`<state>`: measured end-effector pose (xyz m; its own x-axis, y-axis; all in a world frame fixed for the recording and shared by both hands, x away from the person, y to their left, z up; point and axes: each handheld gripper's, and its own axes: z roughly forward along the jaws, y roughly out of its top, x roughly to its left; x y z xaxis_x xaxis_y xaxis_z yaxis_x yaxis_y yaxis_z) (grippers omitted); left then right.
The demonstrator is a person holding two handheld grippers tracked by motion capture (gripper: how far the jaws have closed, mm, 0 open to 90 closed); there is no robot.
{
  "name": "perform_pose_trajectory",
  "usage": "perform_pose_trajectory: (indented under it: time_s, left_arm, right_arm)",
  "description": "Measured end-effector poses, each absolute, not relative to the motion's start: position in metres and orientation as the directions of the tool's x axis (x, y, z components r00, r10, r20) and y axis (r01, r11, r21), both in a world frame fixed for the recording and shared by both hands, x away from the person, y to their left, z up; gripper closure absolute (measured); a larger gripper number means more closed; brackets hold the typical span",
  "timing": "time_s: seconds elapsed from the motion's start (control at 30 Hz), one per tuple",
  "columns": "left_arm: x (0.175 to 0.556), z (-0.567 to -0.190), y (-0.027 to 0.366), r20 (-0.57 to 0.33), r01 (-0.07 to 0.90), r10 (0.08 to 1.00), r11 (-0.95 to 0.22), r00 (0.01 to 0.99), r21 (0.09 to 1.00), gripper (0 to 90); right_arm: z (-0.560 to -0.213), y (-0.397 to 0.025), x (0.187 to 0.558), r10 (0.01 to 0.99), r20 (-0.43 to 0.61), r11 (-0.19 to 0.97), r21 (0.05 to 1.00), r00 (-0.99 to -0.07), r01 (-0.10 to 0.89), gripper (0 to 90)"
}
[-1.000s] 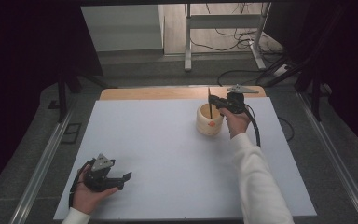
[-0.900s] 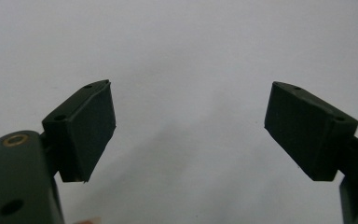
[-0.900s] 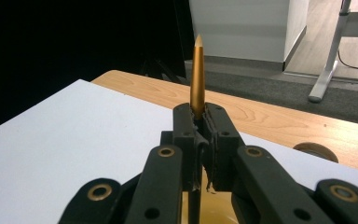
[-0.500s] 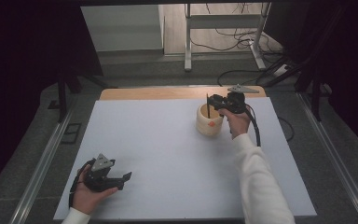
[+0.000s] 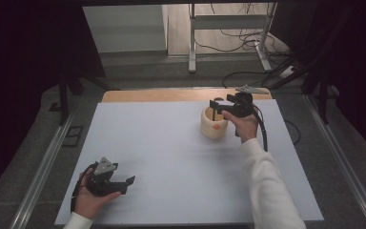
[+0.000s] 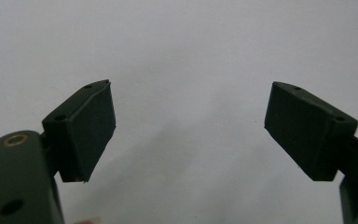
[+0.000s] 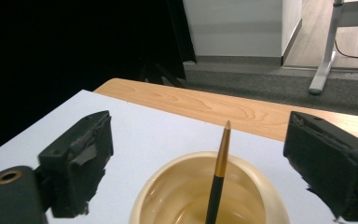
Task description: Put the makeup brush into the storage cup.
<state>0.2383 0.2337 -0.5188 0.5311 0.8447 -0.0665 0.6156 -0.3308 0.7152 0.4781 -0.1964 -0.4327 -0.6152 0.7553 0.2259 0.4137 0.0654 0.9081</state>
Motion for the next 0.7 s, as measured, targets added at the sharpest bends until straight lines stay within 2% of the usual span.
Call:
perform_pose_trajectory:
  time_s: [0.23,0.43,0.7]
  left_arm:
    - [0.238,-0.519,0.234,-0.068,0.617,0.845,-0.330,0.531,0.715,16.8]
    - [0.238,-0.519,0.234,-0.067,0.616,0.844,-0.332,0.533,0.715,16.8]
    - [0.239,-0.518,0.233,-0.070,0.616,0.845,-0.328,0.530,0.716,16.8]
  right_arm:
    - [-0.430,-0.195,0.475,0.750,0.215,0.078,0.910,-0.625,0.407,7.6]
    - [-0.427,-0.192,0.471,0.768,0.192,0.099,0.907,-0.611,0.409,1.0]
    - [-0.421,-0.192,0.462,0.766,0.155,0.153,0.898,-0.624,0.411,0.7]
